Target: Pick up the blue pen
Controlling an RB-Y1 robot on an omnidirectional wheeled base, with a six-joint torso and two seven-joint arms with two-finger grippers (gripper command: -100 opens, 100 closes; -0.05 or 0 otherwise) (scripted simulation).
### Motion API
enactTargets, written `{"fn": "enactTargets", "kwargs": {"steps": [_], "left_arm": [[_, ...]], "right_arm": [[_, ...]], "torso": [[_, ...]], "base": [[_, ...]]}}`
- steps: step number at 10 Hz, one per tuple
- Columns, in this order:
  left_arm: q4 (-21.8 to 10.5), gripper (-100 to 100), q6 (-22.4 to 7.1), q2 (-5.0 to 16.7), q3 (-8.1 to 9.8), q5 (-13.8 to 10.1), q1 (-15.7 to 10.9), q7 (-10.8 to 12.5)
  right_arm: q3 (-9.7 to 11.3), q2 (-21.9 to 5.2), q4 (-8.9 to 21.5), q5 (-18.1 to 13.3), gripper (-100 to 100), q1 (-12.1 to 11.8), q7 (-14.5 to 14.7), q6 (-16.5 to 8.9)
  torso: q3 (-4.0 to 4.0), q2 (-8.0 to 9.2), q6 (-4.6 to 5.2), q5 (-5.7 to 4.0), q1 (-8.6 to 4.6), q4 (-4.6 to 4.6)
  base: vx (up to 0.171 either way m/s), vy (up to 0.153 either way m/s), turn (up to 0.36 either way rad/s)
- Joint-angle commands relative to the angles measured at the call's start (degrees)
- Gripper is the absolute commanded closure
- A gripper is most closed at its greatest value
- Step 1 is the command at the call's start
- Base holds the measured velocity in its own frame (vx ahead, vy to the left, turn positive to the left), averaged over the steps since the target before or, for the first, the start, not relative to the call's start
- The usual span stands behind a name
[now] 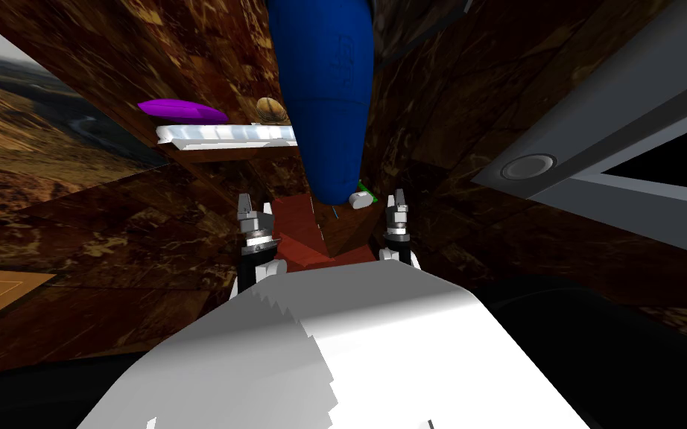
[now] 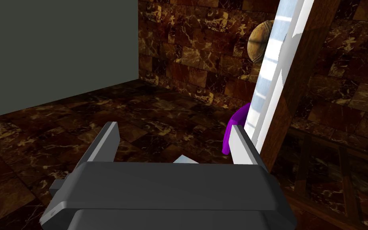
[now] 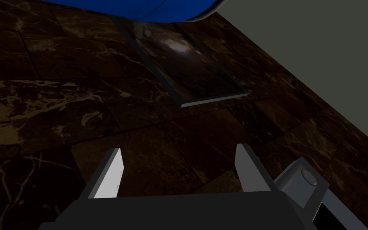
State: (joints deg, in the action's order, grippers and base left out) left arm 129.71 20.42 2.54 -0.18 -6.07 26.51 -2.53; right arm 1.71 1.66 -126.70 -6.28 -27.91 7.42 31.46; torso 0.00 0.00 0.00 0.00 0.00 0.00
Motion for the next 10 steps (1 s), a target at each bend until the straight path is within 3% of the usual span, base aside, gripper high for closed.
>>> {"fn": "enactTargets", "kwargs": {"steps": [1,7,10], "left_arm": [[-0.10,-100,-1.54,1.86,-0.51,0.06,-0.40,0.03],[-0.14,-100,-10.55,6.31,-3.59,0.39,-2.72,0.20],[0.04,-100,-15.10,7.52,-5.06,0.55,-3.79,0.28]], "right_arm": [[0.00,0.00,0.00,0.00,0,0.00,0.00,0.00],[0.00,0.00,0.00,0.00,0,0.00,0.00,0.00],[0.00,0.00,0.00,0.00,0,0.00,0.00,0.00]], "torso": [[0.00,0.00,0.00,0.00,0.00,0.00],[-0.06,-0.10,0.01,-0.01,-0.04,-0.02],[-0.06,-0.10,-0.01,-0.01,-0.04,-0.02]], "base": [[0.006,-0.004,-0.043],[0.021,-0.008,-0.059],[0.023,-0.007,-0.058]]}}
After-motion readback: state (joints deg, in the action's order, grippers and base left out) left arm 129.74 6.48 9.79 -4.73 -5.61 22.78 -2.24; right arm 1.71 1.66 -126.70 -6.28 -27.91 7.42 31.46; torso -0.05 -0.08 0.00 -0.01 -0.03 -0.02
